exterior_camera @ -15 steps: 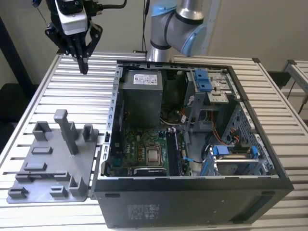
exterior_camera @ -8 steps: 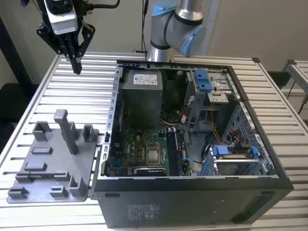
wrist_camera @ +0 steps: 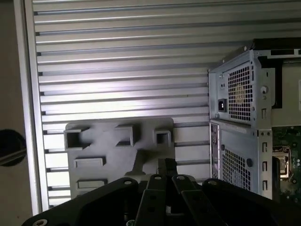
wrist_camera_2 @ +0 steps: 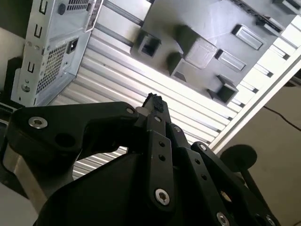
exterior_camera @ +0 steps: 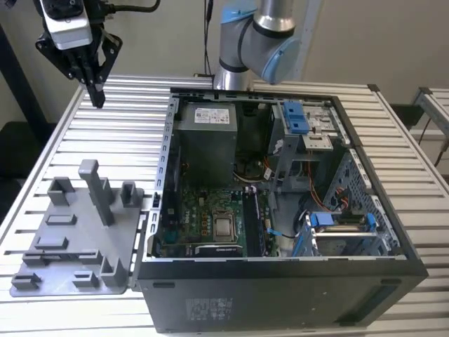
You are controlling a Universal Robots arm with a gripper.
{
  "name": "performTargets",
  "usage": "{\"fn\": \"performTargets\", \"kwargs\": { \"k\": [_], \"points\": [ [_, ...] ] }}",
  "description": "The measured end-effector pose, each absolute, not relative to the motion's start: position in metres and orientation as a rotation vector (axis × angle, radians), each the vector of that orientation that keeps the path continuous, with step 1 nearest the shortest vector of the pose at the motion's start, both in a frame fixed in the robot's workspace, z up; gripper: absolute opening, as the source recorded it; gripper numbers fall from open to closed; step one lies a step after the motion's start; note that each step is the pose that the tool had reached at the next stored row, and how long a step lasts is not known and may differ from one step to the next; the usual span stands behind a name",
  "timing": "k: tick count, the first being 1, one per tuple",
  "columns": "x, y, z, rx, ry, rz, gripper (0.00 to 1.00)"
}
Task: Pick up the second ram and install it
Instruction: 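Reach for the second ram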
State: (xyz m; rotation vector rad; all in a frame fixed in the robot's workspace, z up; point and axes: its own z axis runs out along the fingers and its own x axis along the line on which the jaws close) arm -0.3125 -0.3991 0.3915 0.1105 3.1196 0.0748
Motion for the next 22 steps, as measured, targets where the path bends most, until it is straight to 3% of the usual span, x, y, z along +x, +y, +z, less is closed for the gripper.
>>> {"fn": "performTargets", "kwargs": {
  "k": [22],
  "points": [
    [-0.376, -0.399, 0.391, 0.111, 3.12, 0.075, 0.11]
  ]
}}
